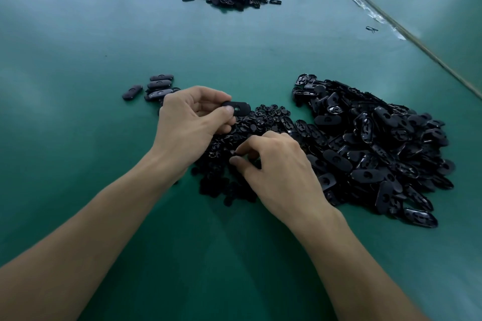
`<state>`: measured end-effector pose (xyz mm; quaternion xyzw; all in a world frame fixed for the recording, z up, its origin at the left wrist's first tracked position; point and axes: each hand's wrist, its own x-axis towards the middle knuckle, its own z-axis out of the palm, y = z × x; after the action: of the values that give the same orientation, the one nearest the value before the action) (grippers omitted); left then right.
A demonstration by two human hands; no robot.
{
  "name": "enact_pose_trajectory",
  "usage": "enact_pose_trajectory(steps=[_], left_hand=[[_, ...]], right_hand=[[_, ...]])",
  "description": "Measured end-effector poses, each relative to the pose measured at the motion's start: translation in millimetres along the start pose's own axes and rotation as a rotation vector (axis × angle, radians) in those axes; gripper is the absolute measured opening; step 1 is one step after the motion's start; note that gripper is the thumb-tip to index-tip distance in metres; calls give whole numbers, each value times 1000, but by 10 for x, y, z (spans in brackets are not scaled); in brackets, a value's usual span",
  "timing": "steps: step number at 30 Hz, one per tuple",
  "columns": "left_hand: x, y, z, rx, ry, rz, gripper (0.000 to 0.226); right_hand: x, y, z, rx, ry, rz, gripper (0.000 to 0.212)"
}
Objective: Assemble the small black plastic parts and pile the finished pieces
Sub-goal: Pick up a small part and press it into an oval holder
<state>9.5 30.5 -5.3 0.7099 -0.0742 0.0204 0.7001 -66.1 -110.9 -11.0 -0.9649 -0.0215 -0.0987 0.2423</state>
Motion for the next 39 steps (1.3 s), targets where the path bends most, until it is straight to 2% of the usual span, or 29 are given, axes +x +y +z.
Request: enact_pose_trajectory(steps=[6, 13, 20, 23, 27, 30, 39], left_hand=[[-13, 9, 5, -8, -6, -8, 16], [-21, 10, 9, -5, -13, -26, 17], [-40, 2, 11, 58, -116, -17, 16], [-50, 0, 20, 82, -147, -8, 18], [-61, 7, 28, 84, -174, -15, 19], [-72, 27, 38, 69, -204, -20, 19], [-108, 68, 66, 38, -256, -7, 18]], right_hand=[[-1, 8, 10, 86, 40, -10, 20], [11, 54, 6, 265, 208, -10, 16], [40, 89, -62, 436, 320, 41, 12], [51, 96, -68, 526, 329, 64, 9], [76, 132, -82, 621, 312, 137, 18], [77, 140, -100, 674, 292, 147, 17], [78, 138, -122, 710, 289, 154, 19]])
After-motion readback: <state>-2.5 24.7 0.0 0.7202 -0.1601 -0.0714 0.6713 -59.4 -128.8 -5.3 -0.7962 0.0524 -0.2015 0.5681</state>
